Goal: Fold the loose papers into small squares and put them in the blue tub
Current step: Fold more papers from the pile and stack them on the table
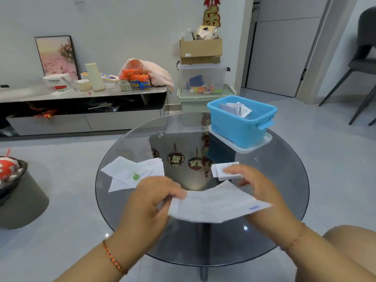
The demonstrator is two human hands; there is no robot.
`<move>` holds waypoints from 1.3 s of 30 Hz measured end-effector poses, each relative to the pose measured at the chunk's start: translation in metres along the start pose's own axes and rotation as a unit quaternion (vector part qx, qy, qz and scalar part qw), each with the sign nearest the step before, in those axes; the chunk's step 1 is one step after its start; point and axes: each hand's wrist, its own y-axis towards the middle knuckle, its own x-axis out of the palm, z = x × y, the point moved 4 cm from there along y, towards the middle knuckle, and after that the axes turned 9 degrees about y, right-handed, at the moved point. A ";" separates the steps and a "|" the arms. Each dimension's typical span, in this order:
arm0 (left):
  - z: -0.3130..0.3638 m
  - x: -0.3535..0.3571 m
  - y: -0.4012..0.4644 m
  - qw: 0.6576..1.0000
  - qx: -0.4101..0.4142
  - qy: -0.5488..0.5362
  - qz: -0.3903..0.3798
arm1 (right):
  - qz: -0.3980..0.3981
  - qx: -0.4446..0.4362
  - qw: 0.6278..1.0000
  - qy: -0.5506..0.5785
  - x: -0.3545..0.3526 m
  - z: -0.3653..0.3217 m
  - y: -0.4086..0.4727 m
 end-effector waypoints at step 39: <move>0.017 0.030 -0.066 0.963 -0.204 0.172 -0.035 | -0.029 0.194 0.956 -0.216 0.008 0.023 -0.039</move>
